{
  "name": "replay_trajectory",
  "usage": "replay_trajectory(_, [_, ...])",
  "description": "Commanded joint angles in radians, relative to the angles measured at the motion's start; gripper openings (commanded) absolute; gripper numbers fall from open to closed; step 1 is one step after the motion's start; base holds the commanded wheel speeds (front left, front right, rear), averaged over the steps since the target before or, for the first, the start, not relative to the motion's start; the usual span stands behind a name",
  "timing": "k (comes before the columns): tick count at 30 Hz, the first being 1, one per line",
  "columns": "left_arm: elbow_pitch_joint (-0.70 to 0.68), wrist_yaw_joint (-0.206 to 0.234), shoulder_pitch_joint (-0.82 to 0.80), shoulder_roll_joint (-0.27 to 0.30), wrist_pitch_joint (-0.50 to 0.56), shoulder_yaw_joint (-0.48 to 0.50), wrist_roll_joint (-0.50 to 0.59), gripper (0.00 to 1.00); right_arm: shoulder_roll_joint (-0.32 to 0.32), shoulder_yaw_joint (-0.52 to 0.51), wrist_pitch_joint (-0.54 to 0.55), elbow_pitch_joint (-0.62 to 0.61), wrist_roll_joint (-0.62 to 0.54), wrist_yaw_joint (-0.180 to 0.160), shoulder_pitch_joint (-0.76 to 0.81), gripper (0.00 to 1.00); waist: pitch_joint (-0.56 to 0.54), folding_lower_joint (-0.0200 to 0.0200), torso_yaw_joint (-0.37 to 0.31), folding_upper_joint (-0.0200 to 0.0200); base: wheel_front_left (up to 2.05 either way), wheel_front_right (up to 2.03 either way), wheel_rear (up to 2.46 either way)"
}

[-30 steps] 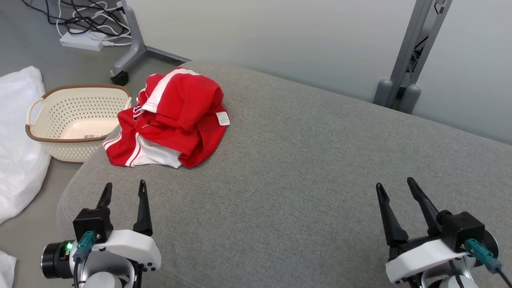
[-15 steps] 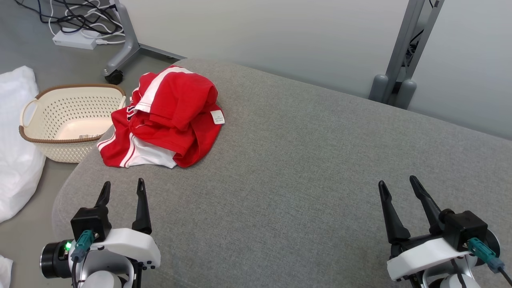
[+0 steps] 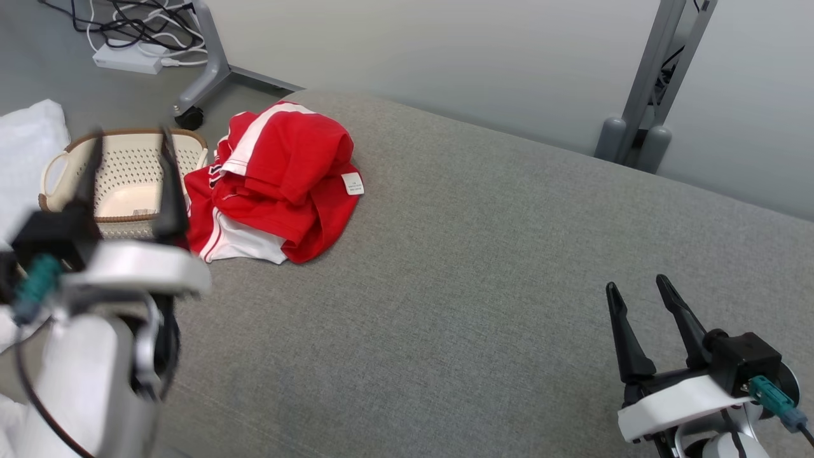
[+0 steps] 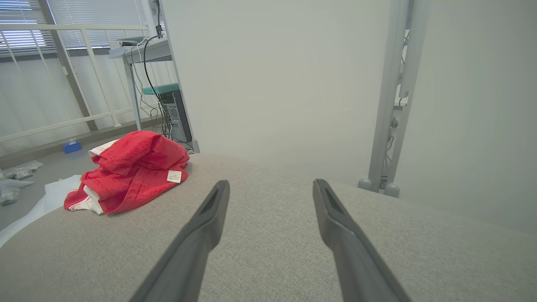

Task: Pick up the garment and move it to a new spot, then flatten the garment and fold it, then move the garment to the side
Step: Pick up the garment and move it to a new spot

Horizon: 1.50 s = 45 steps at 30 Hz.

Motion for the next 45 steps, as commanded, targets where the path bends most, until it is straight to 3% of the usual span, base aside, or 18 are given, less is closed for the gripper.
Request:
replay_trajectory(1, [-0.017, -0.009, -0.049, 0.013, 0.011, 0.005, 0.005, 1.00, -0.005, 0.003, 0.001, -0.007, -0.006, 0.002, -0.016, 1.00, 0.006, -0.0001, -0.004, 0.0000, 0.00, 0.00, 0.00])
replay_trajectory(6, [0.006, -0.047, -0.256, 0.073, 0.095, 0.023, -0.014, 1.00, -0.006, 0.027, 0.017, -0.033, -0.018, 0.002, -0.039, 1.00, 0.047, -0.0001, -0.043, 0.0000, 0.00, 0.00, 0.00])
replay_trajectory(16, [0.458, -0.114, -0.516, 0.168, 0.261, 0.080, -0.101, 1.00, -0.034, 0.067, 0.056, -0.098, -0.049, 0.002, -0.107, 1.00, 0.213, -0.0001, -0.184, 0.0000, 0.00, 0.00, 0.00])
replay_trajectory(26, [0.841, -0.169, -0.589, 0.188, 0.286, 0.116, -0.179, 1.00, -0.067, 0.059, 0.080, -0.156, -0.052, 0.002, -0.141, 1.00, 0.339, -0.0001, -0.248, 0.0000, 0.00, 0.00, 0.00])
replay_trajectory(34, [1.006, -0.203, -0.610, 0.182, 0.284, 0.152, -0.241, 1.00, -0.075, 0.067, 0.091, -0.172, -0.052, 0.002, -0.159, 1.00, 0.378, -0.0001, -0.258, 0.0000, 0.00, 0.00, 0.00])
replay_trajectory(35, [1.022, -0.207, -0.612, 0.181, 0.280, 0.154, -0.245, 0.86, -0.076, 0.068, 0.091, -0.173, -0.051, 0.002, -0.159, 1.00, 0.380, -0.0001, -0.258, 0.0000, 0.00, 0.00, 0.00])
replay_trajectory(36, [1.033, -0.213, -0.618, 0.179, 0.273, 0.156, -0.250, 0.22, -0.077, 0.067, 0.091, -0.174, -0.051, 0.002, -0.159, 1.00, 0.382, -0.0001, -0.258, 0.0000, 0.00, 0.00, 0.00])
replay_trajectory(37, [1.042, -0.217, -0.624, 0.178, 0.263, 0.161, -0.257, 0.00, -0.077, 0.066, 0.090, -0.174, -0.050, 0.002, -0.159, 1.00, 0.384, -0.0001, -0.257, 0.0000, 0.00, 0.00, 0.00])
replay_trajectory(45, [1.042, -0.213, -0.659, 0.206, 0.067, 0.164, -0.244, 0.00, -0.068, 0.065, 0.081, -0.150, -0.047, 0.002, -0.142, 1.00, 0.343, -0.0001, -0.260, 0.0000, 0.00, 0.00, 0.00])
